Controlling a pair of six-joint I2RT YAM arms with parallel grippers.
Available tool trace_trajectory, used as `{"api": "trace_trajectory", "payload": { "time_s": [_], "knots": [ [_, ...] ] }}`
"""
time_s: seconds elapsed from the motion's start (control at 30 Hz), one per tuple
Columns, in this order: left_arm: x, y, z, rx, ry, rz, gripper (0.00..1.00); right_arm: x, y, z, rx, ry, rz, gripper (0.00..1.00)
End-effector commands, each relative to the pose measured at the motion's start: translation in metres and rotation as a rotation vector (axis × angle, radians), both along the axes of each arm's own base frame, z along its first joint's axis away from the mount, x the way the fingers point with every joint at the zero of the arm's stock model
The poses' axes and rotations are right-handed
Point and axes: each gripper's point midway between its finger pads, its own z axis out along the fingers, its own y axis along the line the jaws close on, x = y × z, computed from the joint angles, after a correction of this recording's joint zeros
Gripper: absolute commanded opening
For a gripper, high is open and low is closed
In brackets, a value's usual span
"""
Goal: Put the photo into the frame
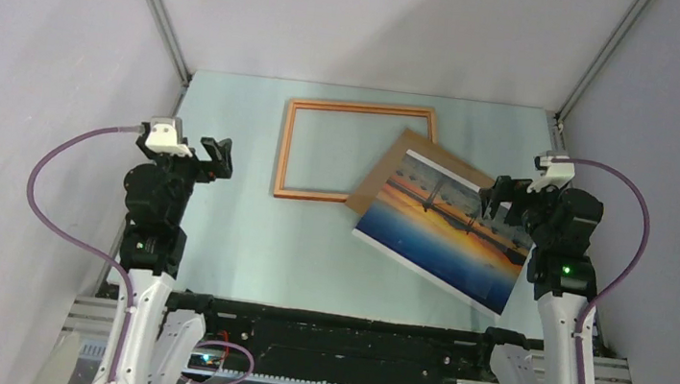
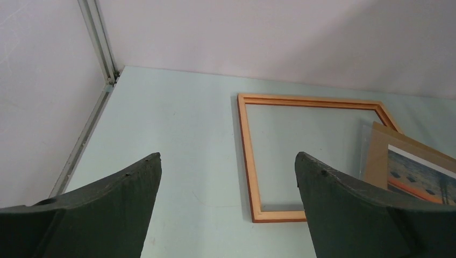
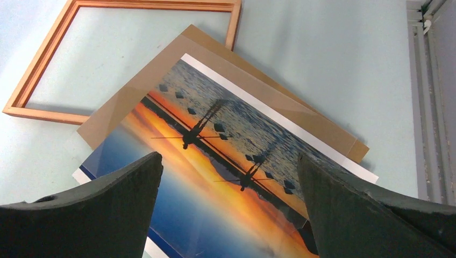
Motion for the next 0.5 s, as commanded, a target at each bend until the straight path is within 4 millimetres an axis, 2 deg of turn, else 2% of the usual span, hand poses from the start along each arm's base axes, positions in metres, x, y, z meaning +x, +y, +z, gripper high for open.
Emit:
{"api": "trace_trajectory", "payload": {
  "time_s": [0.0,0.47],
  "knots": [
    [0.003,0.006,0.011,0.002,-0.018,0.029,0.98,0.004,-0.003,0.009,-0.031,-0.046,-0.006,1.0],
    [0.009,0.015,-0.003,0.037,0.059,0.063,0.98,0.008,0.0,0.001,-0.031,-0.018,0.004,1.0]
  ]
}}
